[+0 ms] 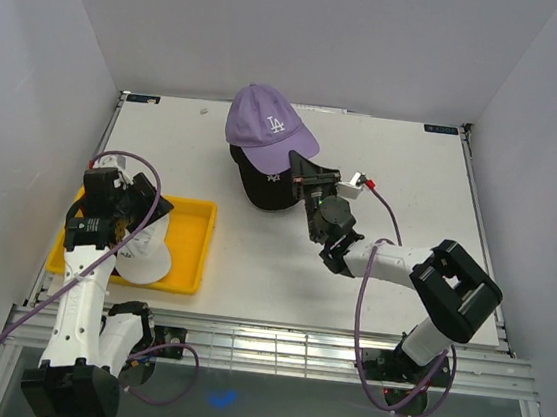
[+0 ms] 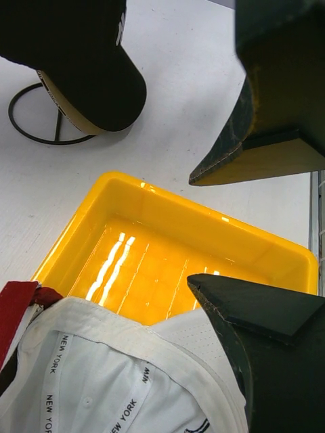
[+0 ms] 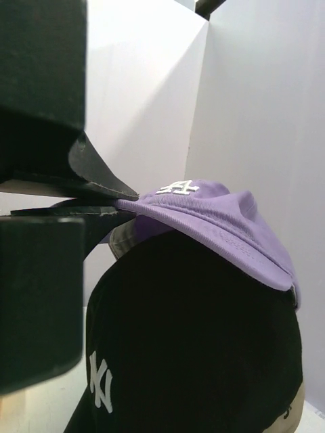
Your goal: Stack the hats
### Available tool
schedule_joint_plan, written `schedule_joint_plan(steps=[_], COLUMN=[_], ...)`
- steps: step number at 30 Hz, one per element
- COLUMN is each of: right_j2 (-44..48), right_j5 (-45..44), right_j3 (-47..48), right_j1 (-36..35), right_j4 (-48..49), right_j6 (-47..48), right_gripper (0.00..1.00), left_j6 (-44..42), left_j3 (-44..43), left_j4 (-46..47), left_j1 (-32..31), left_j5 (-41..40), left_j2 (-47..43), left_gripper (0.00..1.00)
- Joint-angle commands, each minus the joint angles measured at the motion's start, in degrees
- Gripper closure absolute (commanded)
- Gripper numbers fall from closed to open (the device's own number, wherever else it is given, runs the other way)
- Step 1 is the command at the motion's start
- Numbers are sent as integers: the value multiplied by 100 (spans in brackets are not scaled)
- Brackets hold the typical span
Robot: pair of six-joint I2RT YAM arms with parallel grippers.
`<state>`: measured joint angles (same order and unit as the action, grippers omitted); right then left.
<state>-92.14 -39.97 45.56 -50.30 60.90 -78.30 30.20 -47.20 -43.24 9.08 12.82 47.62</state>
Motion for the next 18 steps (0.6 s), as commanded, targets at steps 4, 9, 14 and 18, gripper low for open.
schedule_joint_plan(steps=[4, 9, 14, 18], right_j2=[-278, -594, -963, -1358], right_j5=[-521, -600, -653, -618], right_j3=[-442, -758, -917, -970], right_j1=[-155, -225, -313, -383], right_j4=[1494, 2047, 2662, 2971], right_j6=[-238, -273, -256, -378], right_gripper=[92, 92, 92, 92], left_j6=[-66, -58, -49, -49], left_j3=[62, 53, 53, 62], left_j4=[70, 88, 79, 79], left_j1=[-73, -82, -99, -117], left_j5=[-16, -25, -25, -34], left_j2=[-68, -42, -24, -15], left_gripper=[35, 35, 35, 35])
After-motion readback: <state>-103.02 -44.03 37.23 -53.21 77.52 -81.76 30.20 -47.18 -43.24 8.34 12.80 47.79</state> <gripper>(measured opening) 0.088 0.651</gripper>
